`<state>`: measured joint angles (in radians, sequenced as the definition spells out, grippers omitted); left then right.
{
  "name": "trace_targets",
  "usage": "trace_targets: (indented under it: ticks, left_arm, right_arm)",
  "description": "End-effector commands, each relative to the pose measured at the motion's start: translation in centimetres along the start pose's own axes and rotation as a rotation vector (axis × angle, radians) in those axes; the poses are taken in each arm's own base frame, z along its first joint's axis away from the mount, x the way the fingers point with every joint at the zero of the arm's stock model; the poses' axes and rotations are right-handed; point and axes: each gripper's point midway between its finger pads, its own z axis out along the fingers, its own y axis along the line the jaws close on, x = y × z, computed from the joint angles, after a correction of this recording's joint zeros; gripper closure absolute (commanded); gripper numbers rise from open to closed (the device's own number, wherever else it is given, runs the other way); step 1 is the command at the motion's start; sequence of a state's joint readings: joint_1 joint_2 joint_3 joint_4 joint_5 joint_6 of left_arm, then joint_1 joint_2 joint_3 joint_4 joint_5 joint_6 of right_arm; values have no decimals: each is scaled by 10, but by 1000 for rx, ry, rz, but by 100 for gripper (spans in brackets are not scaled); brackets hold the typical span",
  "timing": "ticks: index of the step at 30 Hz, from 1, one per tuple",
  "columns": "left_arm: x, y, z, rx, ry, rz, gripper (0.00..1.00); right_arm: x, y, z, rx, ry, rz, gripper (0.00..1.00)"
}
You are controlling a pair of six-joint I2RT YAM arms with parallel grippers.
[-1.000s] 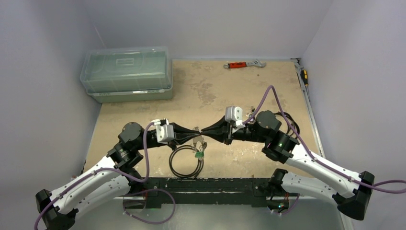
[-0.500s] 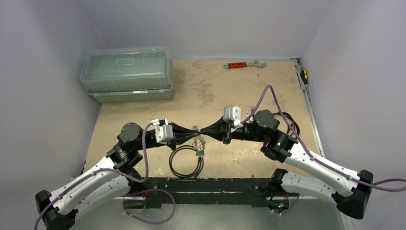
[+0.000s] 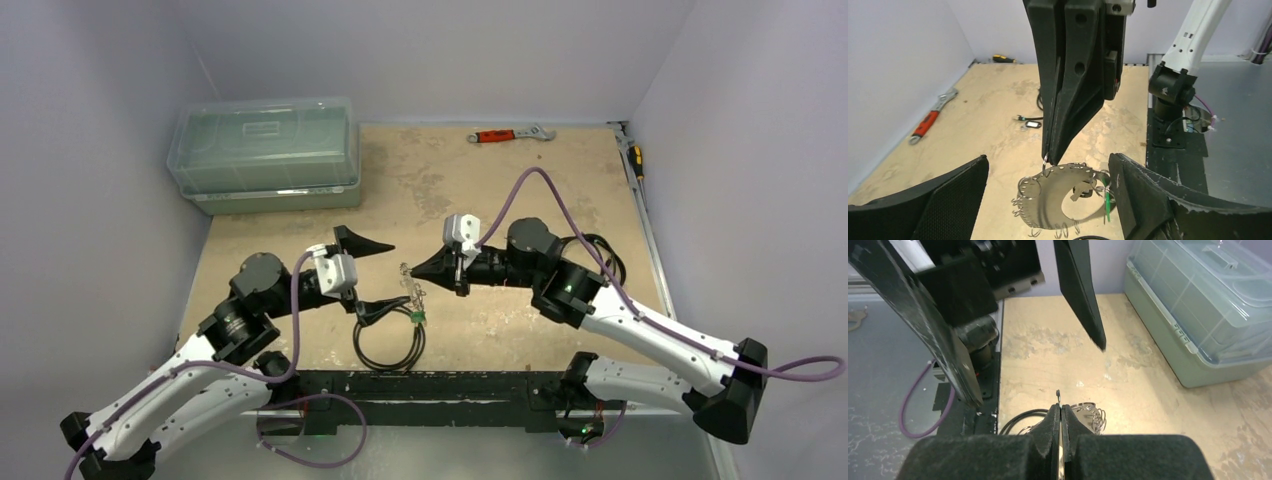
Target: Put the keys on the keyring
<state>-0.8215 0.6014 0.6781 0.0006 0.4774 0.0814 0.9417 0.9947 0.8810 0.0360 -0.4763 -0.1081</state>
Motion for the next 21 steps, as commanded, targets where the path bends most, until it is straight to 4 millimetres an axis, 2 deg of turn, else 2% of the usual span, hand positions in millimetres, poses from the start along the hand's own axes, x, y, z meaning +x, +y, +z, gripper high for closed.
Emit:
trace_targets:
  ticks: [1,5,7,11,14,17,21]
  left_arm:
    - [-3,13,-20,-87,133,29,13]
    - [4,17,-30,-107,263,13,25]
    - [4,16,-31,-95,295,12,35]
    - [5,21,-30,-88,351,38,47]
    - [2,31,-30,-122,371,75,48]
    - [0,34,-27,-108,372,121,53]
    - [0,37,-22,-92,371,172,55]
  right_arm:
    - [-29,-16,-1,66,-10,-81,100]
    - [-30,-26,4,63,74,-143,100]
    - [-31,-26,8,38,121,-157,100]
    - [-38,-33,13,2,202,-224,100]
    - [-44,-35,10,-2,223,-270,100]
    - [-41,-37,4,15,247,-289,100]
    - [-38,-31,0,0,261,-279,100]
